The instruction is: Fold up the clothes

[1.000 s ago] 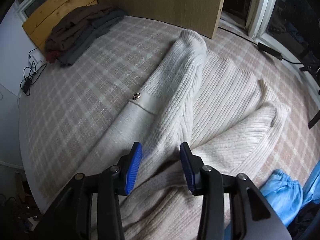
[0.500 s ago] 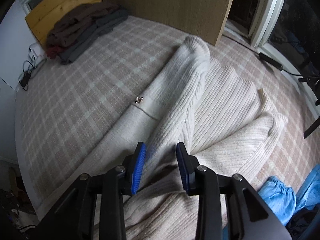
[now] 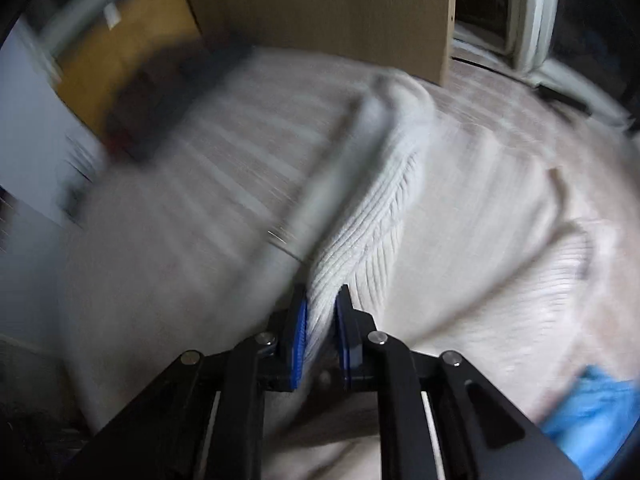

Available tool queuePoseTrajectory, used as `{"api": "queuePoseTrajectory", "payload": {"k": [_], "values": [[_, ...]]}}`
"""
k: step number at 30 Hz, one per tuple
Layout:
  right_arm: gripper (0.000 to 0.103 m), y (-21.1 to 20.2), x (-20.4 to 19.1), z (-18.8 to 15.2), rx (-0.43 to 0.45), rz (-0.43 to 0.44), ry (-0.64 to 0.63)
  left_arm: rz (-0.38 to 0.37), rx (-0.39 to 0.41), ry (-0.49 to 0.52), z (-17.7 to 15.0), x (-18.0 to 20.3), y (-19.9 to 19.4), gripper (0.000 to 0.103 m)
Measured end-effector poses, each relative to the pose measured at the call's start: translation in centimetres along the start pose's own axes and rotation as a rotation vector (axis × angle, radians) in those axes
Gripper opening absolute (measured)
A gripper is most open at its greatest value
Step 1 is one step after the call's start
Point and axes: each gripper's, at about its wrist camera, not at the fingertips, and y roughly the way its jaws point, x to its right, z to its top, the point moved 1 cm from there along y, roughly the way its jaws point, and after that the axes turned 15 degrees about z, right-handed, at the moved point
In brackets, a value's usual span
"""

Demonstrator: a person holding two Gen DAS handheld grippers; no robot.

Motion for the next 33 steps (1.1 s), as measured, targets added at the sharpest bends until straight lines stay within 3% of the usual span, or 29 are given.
{"api": "queuePoseTrajectory", "payload": {"k": [3,4,6,10,13,15,18,22,24,28,33], "values": [[0.022,0.7,1.2,0.0,-0.106,-0.064,0.016,-0.021,-0.032,-0.027,-0.7,-0.2,0.7,0.009],[0.031,0.1,1.1,0.1,-0.097,-0.076,0.010,-0.015,-0.035,-0.022,-0.8,-0.1,0.7,0.011],[0.038,-1.6,0.2,0.7,-0.038,-0.136,-0.031,-0.001,-0.033,-0.010,-0.6,-0.1,0.1,0.023],[0.036,-3.0,-1.7,2.2,0.054,-0.209,-0.132,-0.031,-0.009,-0.032,0.0,-0.9,-2.0,0.031],[0.023,0.3,-0.9,2.8,-0.028,-0.230,-0.128,-0.070,0.016,-0.013,1.0,-0.5,-2.4,0.034],[0.026,2.2,0.1,2.8,-0.085,-0.260,-0.115,-0.098,0.004,0.028,1.3,0.5,-1.7,0.034],[0.026,-0.1,-0.3,2.6,-0.023,-0.208,-0.066,-0.125,-0.088,0.123,0.7,2.2,0.2,0.034],[0.026,-8.7,-1.7,-0.9,0.153,-0.158,-0.053,-0.149,-0.053,0.192,0.7,2.3,-1.6,0.034],[0.026,-11.5,-1.2,-3.2,0.191,-0.154,-0.015,-0.179,-0.018,0.200,1.5,2.4,-2.6,0.035],[0.026,-11.3,0.5,-7.3,0.091,-0.102,0.071,-0.271,0.013,0.267,3.2,5.6,-2.6,0.040],[0.026,-8.0,-1.9,-10.3,-0.004,-0.089,0.018,-0.260,-0.005,0.348,2.9,8.6,-1.0,0.041]]}}
